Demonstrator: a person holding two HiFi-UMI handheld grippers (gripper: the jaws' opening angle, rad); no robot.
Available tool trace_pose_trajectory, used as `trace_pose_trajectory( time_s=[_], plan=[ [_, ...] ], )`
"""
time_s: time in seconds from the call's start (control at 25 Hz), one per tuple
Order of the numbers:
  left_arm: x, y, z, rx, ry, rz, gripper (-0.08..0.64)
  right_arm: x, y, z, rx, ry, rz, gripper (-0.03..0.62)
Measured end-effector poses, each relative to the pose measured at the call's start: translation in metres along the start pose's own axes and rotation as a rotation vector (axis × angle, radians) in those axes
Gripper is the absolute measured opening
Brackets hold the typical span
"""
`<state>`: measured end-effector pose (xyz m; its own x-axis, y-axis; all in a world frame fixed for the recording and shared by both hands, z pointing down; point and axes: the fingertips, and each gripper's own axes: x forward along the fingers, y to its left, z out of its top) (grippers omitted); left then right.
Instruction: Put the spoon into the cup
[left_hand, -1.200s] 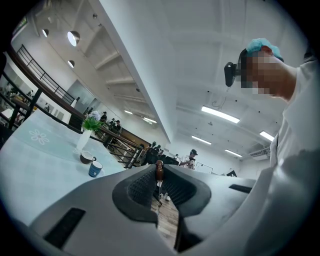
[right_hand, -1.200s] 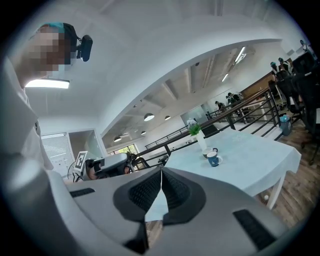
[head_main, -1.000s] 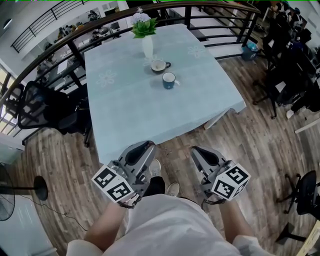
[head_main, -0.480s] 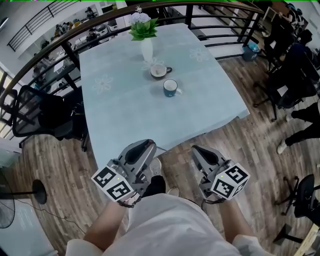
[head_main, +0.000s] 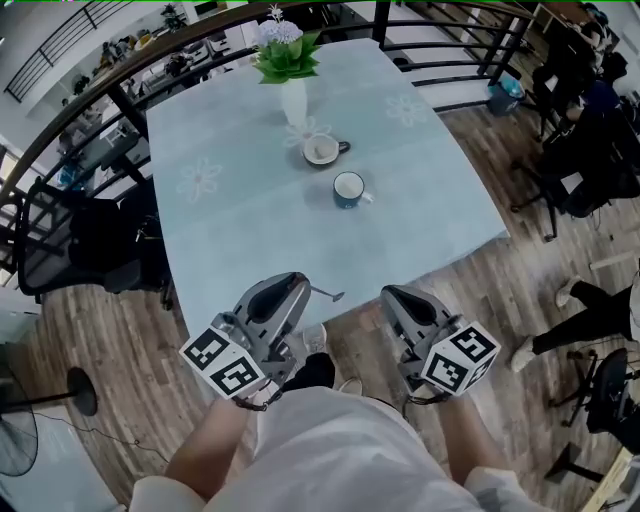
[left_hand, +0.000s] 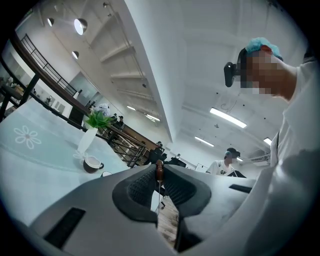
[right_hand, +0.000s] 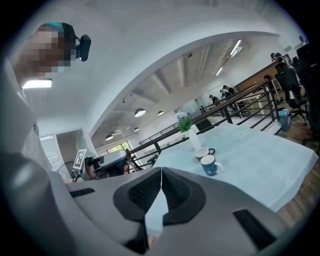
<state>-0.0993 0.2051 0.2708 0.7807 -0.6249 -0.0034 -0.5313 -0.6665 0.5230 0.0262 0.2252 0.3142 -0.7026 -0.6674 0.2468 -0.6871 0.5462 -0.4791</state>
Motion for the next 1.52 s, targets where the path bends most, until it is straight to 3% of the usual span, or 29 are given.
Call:
trace_pose_trajectory(
  time_s=[0.76, 1.52],
  plan=[
    [0.052, 0.098, 0.05, -0.05, 0.035, -0.043, 0.055, 0.096, -0.04, 0.048, 0.029, 0.03, -0.065, 0.023],
    [0.103, 0.141, 0.069, -0.053, 0.051, -0.059, 0.055, 0.132, -0.078, 0.085, 0.044, -0.007, -0.096, 0.021]
  ],
)
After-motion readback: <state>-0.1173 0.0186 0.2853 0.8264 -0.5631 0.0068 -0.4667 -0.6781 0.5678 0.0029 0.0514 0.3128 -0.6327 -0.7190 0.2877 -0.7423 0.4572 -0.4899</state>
